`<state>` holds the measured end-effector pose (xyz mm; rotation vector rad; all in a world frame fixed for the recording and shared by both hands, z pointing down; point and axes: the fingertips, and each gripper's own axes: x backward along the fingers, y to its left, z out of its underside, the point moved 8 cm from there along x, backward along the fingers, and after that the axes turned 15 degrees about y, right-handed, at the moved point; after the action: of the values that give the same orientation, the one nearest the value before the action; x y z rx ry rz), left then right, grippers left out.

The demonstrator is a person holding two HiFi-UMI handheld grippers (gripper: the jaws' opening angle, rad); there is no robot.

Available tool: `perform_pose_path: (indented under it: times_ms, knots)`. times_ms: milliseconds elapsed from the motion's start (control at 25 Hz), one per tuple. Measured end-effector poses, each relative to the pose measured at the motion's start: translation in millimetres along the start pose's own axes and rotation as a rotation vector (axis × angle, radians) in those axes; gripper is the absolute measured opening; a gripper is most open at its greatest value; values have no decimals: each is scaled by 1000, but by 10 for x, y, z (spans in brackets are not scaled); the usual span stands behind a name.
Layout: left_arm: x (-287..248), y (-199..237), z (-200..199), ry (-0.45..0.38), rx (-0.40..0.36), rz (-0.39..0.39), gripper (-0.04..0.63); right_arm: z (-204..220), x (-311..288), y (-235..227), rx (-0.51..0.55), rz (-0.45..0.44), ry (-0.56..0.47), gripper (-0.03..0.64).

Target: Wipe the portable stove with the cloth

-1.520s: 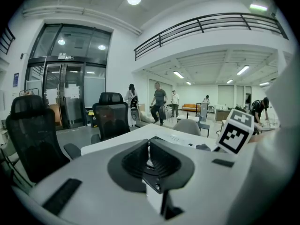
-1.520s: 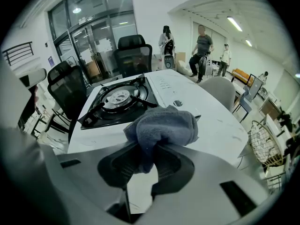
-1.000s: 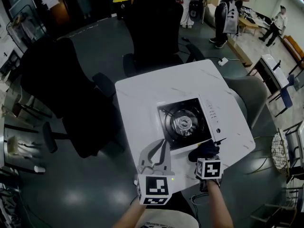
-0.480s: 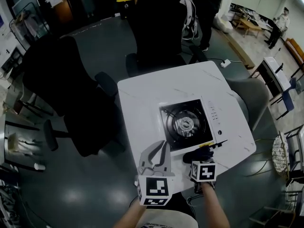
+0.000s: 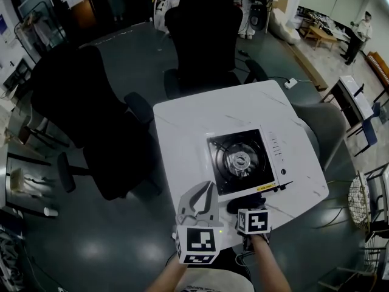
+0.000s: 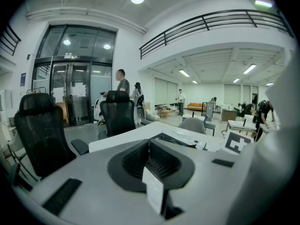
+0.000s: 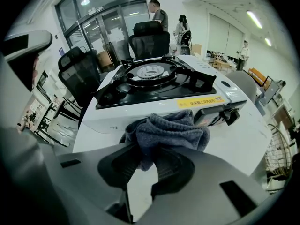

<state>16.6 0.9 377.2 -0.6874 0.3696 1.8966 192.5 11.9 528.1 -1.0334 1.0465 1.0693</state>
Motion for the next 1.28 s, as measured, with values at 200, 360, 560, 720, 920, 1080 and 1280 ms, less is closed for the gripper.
perform_pose_path:
  times_ms: [200,360,560,720,920,1080,1280]
  knots:
    - [31,71,39,4,15,-14,21,0,5,173,40,-22,13,89]
    - [52,122,77,5,27,-23,23,0,3,313,65,-44,19,89]
    - [101,202,115,10,44,-38,23,4,27,495,108,-73,27,89]
    - [141,258,133,6,51,-52,23,14,36,699,157,-117,41,89]
    - [179,322,164,3,67,-68,23,24,15,938,203,-160,45,89]
    - [196,385,205,4,85,-81,23,27,7,1084,235,-185,59,89]
    - [226,438,236,-3,105,-88,23,12,11,1192,264,-194,84,89]
